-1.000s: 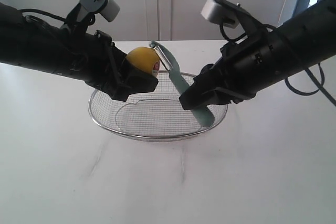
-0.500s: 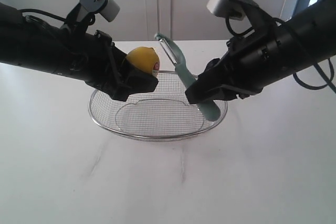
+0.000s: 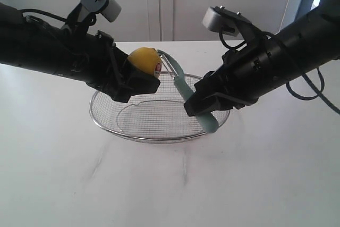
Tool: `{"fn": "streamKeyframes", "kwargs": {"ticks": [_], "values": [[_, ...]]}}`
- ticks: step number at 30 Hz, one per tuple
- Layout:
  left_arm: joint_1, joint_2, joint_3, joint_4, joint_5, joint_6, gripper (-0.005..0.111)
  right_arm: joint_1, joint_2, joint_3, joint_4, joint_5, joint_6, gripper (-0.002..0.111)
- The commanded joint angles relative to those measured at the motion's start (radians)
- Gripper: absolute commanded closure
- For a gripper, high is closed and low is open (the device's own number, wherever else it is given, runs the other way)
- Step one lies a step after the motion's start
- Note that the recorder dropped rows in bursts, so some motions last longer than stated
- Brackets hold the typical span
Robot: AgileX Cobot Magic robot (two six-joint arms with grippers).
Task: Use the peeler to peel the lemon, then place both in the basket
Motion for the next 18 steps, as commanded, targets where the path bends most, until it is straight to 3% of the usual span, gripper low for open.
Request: {"fn": "streamKeyframes", "kwargs": {"ticks": [1,18], "values": [[-0.002,-0.006,-0.006,-0.028,0.014,-0.002,0.107,0.000,0.002,0.003,0.020,0.006,-0.002,0.108],[-0.002,-0.006,-0.006,-0.028,0.014,-0.002,0.107,0.000,0.027,0.003,0.050,0.030,-0.030,0.108]]}}
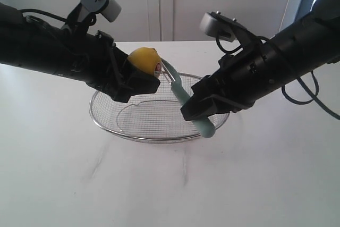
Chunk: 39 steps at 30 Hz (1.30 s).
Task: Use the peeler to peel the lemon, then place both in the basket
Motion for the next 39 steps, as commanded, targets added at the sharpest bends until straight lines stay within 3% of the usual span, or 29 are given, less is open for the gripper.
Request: {"fn": "streamKeyframes", "kwargs": {"ticks": [1,27,39], "values": [[-0.002,-0.006,-0.006,-0.028,0.014,-0.002,0.107,0.000,-0.001,0.003,0.025,0.011,-0.024,0.108],[-0.002,-0.006,-0.006,-0.028,0.014,-0.002,0.107,0.000,-0.099,0.001,0.020,-0.033,-0.033,0.108],[-0.002,-0.006,-0.006,-0.028,0.014,-0.004,0.107,0.000,-0.157,0.001,-0.126,-0.099,0.023,0.108]]}}
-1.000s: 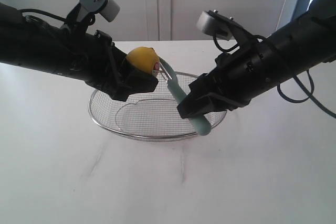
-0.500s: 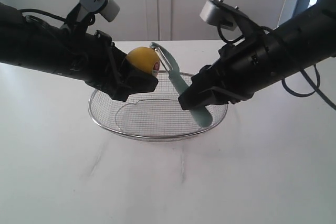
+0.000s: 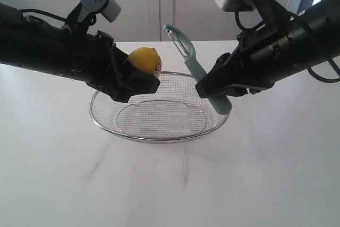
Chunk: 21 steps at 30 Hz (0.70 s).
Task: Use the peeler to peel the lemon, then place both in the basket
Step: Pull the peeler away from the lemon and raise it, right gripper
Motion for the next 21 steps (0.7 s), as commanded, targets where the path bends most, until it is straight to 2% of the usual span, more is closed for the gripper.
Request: {"fn": "streamKeyframes", "kwargs": {"ticks": [1,21], "values": [[-0.002,-0.006,-0.006,-0.028,0.014,-0.007,0.107,0.000,-0.011,0.001,-0.014,-0.017,0.014,0.108],[-0.002,-0.006,-0.006,-0.028,0.005,-0.006,0.107,0.000,-0.011,0.001,-0.164,-0.100,0.168,0.108]]}}
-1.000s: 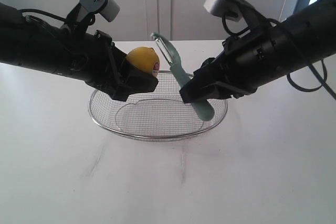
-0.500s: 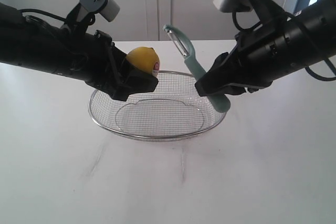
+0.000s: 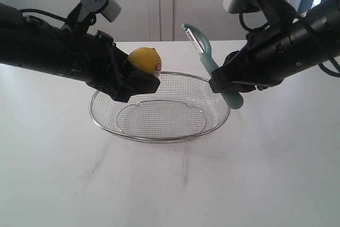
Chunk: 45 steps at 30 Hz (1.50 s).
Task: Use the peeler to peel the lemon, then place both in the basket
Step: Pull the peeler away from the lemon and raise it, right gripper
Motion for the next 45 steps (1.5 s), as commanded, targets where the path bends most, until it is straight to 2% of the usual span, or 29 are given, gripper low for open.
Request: {"fn": "streamKeyframes", "kwargs": {"ticks": [1,8,11,14,24,45], "values": [[-0.002,-0.006,-0.006,-0.028,0.003,-0.004,0.107,0.000,-0.009,0.001,-0.005,-0.012,0.012,0.108],[-0.002,-0.006,-0.006,-0.021,0.004,0.003,0.107,0.000,-0.009,0.001,-0.027,-0.023,0.017,0.108],[-0.002,-0.006,-0.006,-0.020,-0.005,0.007,0.107,0.000,0.012,-0.015,-0.109,-0.037,0.082,0.108],[-0.002,-0.006,-0.006,-0.020,-0.041,0.007,0.107,0.000,0.058,-0.064,-0.144,-0.035,0.116,0.108],[-0.002,-0.006,-0.006,-0.020,-0.041,0.007,0.107,0.000,0.253,-0.280,-0.192,0.048,0.140,0.108],[-0.002,-0.006,-0.006,-0.020,-0.043,0.007,0.107,0.000,0.573,-0.556,-0.238,0.150,0.142,0.108]]}}
